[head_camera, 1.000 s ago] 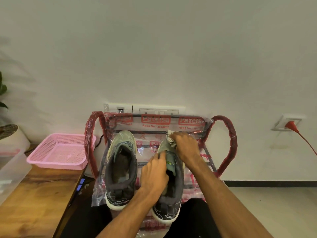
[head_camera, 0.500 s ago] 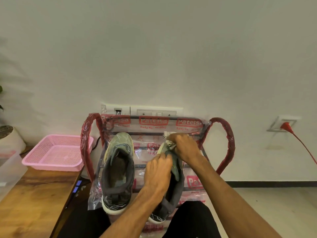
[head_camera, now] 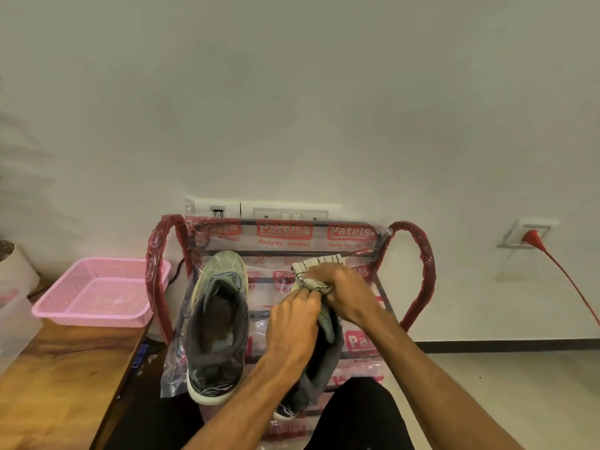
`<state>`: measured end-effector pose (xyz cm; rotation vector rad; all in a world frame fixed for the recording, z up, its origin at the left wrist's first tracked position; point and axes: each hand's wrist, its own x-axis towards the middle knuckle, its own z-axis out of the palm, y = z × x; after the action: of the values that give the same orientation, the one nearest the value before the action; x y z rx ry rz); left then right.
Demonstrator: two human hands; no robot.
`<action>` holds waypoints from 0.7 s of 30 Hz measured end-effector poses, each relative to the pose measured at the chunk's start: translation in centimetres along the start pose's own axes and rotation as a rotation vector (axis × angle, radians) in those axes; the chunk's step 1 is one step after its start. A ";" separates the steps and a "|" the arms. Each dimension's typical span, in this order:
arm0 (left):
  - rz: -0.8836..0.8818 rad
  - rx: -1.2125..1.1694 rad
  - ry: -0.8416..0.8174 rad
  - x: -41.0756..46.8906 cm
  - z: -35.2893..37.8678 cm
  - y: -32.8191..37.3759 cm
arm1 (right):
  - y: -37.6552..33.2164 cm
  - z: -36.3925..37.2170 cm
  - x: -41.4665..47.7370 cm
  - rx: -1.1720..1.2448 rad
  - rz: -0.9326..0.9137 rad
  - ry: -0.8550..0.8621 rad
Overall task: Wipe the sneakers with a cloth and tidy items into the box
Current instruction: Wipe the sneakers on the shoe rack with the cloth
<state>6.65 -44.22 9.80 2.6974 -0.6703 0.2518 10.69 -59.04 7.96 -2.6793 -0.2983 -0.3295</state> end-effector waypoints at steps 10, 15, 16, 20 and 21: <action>0.075 0.017 0.031 0.0 -0.3 -0.1 | 2.7 -2.6 0.9 -0.007 0.466 0.193; 0.071 0.024 0.025 0.3 -0.5 -0.8 | 1.9 -2.7 1.3 0.197 0.575 0.305; 0.067 0.021 0.025 0.2 -0.4 -0.9 | 1.5 -2.5 1.4 0.233 0.573 0.288; 0.029 -0.060 0.041 0.0 0.0 -1.2 | -1.8 -1.5 0.6 0.330 0.350 0.173; 0.014 -0.075 0.052 0.1 0.0 -1.4 | -2.3 -0.9 0.2 0.326 0.257 0.142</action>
<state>7.37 -43.14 9.39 2.6069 -0.6705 0.2935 10.09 -57.39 9.68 -2.3247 0.0359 -0.3553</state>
